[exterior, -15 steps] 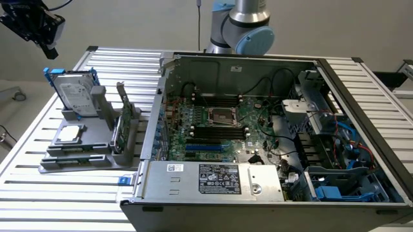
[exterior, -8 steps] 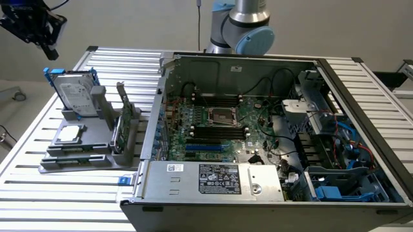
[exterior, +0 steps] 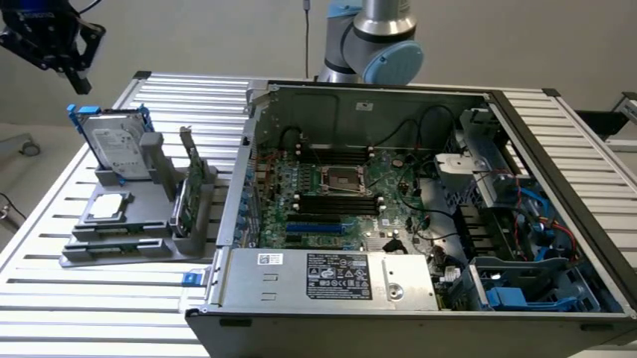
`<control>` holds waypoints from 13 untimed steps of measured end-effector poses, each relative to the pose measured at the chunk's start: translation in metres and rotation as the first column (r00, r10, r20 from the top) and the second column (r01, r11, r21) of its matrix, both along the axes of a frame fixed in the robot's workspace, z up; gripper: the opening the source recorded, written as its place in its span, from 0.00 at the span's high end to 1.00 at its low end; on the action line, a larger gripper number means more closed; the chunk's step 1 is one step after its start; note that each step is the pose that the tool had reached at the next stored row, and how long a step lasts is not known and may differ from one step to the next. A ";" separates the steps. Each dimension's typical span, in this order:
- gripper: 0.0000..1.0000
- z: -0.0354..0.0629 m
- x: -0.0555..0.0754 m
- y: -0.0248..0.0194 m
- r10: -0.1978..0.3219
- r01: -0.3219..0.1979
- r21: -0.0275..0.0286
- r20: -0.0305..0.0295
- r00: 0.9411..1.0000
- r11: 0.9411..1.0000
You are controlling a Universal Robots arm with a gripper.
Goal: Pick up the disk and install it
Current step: 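Pick up the disk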
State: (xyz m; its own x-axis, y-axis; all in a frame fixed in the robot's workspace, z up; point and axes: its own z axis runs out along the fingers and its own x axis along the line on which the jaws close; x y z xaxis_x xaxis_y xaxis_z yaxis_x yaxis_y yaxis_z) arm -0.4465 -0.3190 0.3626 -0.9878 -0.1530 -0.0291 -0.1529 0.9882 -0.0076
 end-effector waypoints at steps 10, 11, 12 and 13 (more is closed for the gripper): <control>0.89 -0.0022 0.000 0.0000 0.182 -0.182 0.000 0.000 0.983 0.983; 0.89 -0.0023 0.000 0.0000 0.200 -0.200 0.000 0.000 0.980 0.980; 0.89 -0.0023 0.000 0.0000 0.217 -0.217 0.000 0.000 0.976 0.976; 0.89 -0.0024 0.000 0.0000 0.235 -0.235 0.000 0.000 0.972 0.972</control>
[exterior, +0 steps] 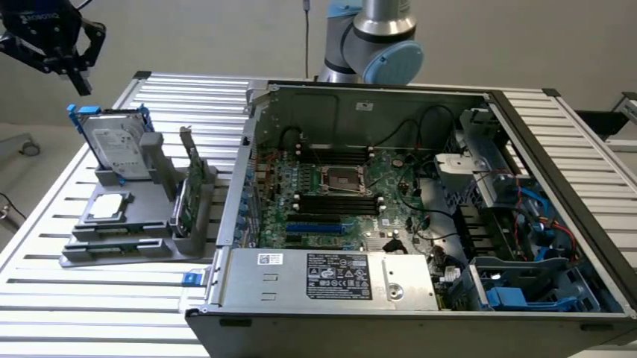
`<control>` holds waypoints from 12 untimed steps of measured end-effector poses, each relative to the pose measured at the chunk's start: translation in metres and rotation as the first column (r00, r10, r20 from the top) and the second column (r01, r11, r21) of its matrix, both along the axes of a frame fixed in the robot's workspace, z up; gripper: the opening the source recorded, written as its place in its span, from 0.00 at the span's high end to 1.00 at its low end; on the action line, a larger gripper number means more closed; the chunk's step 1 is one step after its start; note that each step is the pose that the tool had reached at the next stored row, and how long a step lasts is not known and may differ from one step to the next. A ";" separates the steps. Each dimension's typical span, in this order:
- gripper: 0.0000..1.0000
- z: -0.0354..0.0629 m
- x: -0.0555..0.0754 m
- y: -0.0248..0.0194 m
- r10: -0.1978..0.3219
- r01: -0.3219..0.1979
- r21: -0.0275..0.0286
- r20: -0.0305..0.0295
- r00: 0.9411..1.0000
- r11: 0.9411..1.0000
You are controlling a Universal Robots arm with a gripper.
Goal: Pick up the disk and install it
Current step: 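Pick up the disk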
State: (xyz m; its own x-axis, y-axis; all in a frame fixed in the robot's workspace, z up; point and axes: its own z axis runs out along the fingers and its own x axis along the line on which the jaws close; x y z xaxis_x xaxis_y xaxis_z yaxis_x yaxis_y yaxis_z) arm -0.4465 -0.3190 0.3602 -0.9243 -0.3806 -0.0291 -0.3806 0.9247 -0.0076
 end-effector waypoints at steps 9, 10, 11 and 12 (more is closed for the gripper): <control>0.89 -0.0003 0.000 0.0000 0.163 -0.163 0.000 0.000 0.987 0.987; 0.89 -0.0003 0.000 0.0000 0.180 -0.180 0.000 0.000 0.984 0.984; 0.89 -0.0003 0.000 0.0000 0.198 -0.198 0.000 0.000 0.980 0.980; 0.89 -0.0003 0.000 0.0000 0.217 -0.217 0.000 0.000 0.976 0.976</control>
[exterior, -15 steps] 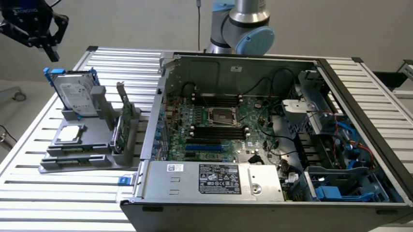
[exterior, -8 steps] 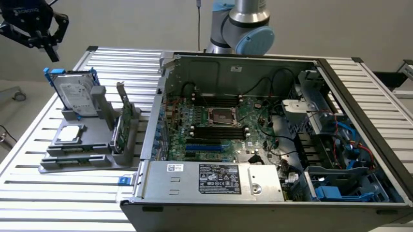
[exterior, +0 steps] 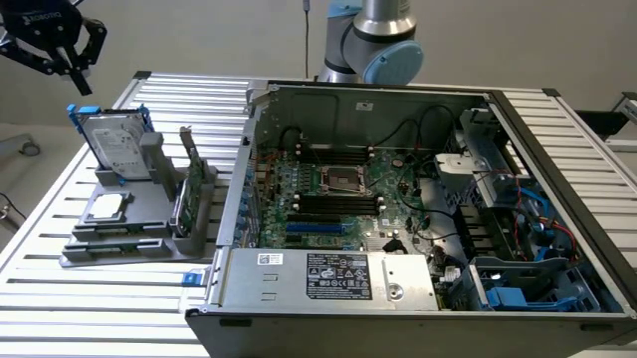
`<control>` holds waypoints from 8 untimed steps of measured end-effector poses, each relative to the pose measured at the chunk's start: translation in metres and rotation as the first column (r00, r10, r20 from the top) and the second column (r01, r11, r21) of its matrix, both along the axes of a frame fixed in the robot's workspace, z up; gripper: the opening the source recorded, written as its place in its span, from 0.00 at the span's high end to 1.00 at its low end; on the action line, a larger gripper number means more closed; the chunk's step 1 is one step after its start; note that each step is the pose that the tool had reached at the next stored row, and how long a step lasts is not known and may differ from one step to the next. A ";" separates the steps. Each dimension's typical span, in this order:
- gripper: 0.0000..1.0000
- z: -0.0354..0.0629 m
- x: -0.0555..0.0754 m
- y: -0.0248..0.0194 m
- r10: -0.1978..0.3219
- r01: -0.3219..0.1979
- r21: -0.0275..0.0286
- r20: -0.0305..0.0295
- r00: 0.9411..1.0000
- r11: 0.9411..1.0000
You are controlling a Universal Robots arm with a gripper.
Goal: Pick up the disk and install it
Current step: 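Pick up the disk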
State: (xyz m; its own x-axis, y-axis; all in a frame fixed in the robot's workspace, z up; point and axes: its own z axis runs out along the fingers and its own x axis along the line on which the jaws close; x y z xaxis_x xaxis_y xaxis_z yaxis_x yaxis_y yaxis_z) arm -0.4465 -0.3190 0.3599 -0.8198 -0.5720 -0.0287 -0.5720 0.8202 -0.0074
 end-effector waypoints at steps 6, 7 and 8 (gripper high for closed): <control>0.89 -0.0002 0.000 0.0000 0.109 -0.109 0.000 0.000 0.994 0.994; 0.89 -0.0003 0.000 0.0000 0.127 -0.127 0.000 0.000 0.992 0.992; 0.89 -0.0003 0.000 0.0000 0.144 -0.144 0.000 0.000 0.990 0.990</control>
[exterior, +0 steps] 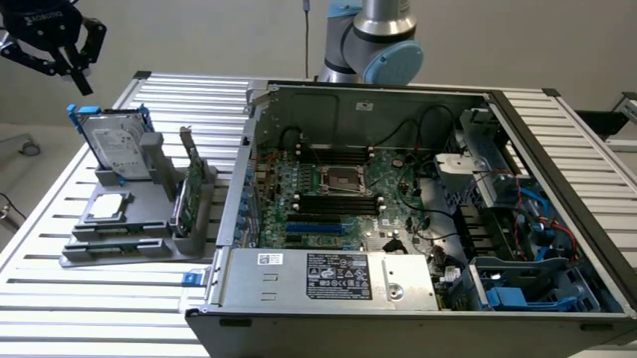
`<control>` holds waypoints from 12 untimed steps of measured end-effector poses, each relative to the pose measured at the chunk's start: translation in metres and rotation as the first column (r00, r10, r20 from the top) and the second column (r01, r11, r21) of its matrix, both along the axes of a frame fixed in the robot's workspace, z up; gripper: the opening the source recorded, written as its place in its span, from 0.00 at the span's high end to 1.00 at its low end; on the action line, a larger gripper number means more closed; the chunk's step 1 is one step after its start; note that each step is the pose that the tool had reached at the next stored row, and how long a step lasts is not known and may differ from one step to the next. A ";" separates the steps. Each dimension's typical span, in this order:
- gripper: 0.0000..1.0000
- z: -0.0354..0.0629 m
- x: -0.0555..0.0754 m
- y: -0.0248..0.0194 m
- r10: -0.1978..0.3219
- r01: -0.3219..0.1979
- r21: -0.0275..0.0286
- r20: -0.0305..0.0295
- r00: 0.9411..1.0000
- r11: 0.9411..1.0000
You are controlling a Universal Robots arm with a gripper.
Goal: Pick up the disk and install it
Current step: 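Pick up the disk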
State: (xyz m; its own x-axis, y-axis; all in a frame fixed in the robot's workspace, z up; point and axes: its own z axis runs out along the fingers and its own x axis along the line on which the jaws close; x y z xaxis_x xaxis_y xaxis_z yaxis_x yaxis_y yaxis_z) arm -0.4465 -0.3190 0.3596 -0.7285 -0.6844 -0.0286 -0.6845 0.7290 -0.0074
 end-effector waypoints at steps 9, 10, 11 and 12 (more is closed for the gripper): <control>0.89 -0.0003 0.000 0.0000 0.163 -0.163 0.000 0.000 0.987 0.987; 0.89 -0.0003 0.000 0.0000 0.181 -0.181 0.000 0.000 0.984 0.984; 0.89 -0.0004 0.000 0.0000 0.199 -0.199 0.000 0.000 0.980 0.980; 0.89 -0.0004 0.000 0.0000 0.217 -0.217 0.000 0.000 0.976 0.976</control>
